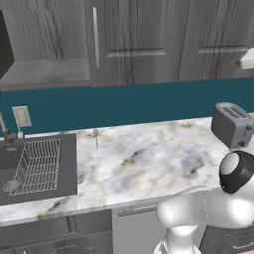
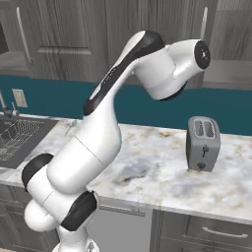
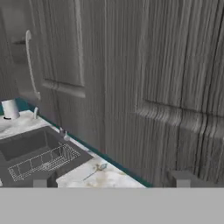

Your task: Close all open cabinet doors.

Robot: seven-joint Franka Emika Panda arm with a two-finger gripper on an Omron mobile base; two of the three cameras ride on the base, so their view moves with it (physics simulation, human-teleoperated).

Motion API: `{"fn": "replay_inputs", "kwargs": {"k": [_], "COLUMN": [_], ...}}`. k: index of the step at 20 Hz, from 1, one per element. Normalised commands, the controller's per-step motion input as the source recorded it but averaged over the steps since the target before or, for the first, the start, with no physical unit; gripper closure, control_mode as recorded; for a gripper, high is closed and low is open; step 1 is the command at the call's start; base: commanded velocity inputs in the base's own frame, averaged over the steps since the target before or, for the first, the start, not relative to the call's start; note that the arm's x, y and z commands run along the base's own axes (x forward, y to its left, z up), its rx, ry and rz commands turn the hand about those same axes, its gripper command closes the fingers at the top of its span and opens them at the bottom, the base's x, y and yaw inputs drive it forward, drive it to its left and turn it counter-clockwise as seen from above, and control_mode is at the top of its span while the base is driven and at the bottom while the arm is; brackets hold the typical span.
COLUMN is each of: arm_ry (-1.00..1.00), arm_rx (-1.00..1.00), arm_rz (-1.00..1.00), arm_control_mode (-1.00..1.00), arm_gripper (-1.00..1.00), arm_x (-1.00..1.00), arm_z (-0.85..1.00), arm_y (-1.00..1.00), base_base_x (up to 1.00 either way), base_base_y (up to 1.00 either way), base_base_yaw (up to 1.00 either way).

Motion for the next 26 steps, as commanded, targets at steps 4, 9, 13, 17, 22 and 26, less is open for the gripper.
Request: {"fn": "replay_inputs", "kwargs": {"k": [4,9,13,17,22,26], "arm_ry": [-0.18,-0.23,-0.33,-0.11,0.0,0.0], "arm_rx": [-0.23,-0.16,-0.04,0.0,0.0,0.0], "arm_rz": [0.0,-0.01,-0.12,-0.15,-0.06,0.0], "arm_control_mode": [-1.0,-1.0,-1.0,-1.0,-1.0,-1.0], "arm_gripper": [-1.0,-1.0,-1.0,-1.0,-1.0,-1.0], "arm_x": [-0.69,-0.59,-1.0,-1.0,-1.0,-0.77], "arm_z": [-0.44,-0.28,0.02,0.16,0.14,0.13], "arm_y": [1.0,0.92,0.15,0.0,-0.08,-0.05], "base_base_x": [0.0,0.0,0.0,0.0,0.0,0.0], "base_base_y": [0.0,0.0,0.0,0.0,0.0,0.0], "base_base_yaw": [0.0,0.0,0.0,0.0,0.0,0.0]}}
